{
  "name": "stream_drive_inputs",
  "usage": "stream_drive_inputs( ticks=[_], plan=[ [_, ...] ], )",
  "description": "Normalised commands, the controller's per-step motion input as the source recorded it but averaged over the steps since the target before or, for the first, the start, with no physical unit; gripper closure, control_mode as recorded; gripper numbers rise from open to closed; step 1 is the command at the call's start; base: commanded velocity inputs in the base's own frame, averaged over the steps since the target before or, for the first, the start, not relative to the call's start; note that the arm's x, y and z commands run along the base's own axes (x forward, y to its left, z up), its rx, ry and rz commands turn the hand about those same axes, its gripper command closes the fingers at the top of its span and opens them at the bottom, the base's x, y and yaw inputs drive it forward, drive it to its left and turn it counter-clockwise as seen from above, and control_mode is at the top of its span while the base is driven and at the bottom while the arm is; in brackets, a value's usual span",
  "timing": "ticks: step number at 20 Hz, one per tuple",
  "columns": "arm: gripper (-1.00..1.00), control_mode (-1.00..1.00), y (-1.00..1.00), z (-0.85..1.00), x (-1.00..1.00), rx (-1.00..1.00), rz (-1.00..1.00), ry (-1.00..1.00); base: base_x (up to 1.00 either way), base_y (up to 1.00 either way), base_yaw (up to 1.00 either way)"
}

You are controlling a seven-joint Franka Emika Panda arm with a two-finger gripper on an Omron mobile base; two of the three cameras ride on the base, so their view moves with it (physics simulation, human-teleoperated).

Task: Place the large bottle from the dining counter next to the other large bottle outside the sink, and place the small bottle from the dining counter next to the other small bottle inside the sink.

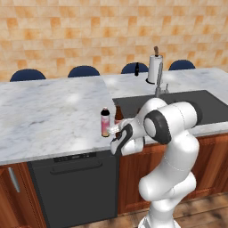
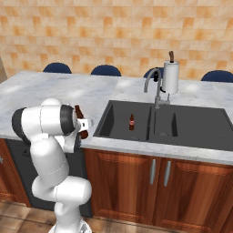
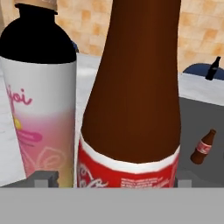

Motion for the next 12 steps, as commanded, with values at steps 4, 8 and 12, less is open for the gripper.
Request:
stream_drive_inputs(
  ticks=[4, 8, 12],
  plan=[
    [-1.00, -1.00, 0.00, -0.46, -0.33, 0.00, 0.00, -0.15, 0.00, 0.00, 0.00],
    [-1.00, -1.00, 0.00, -0.09, -0.45, 0.00, 0.00, -0.19, 0.00, 0.00, 0.00],
    [-1.00, -1.00, -0.07, 0.00, -0.30, 0.00, 0.00, -0.17, 0.00, 0.00, 0.00]
  ],
)
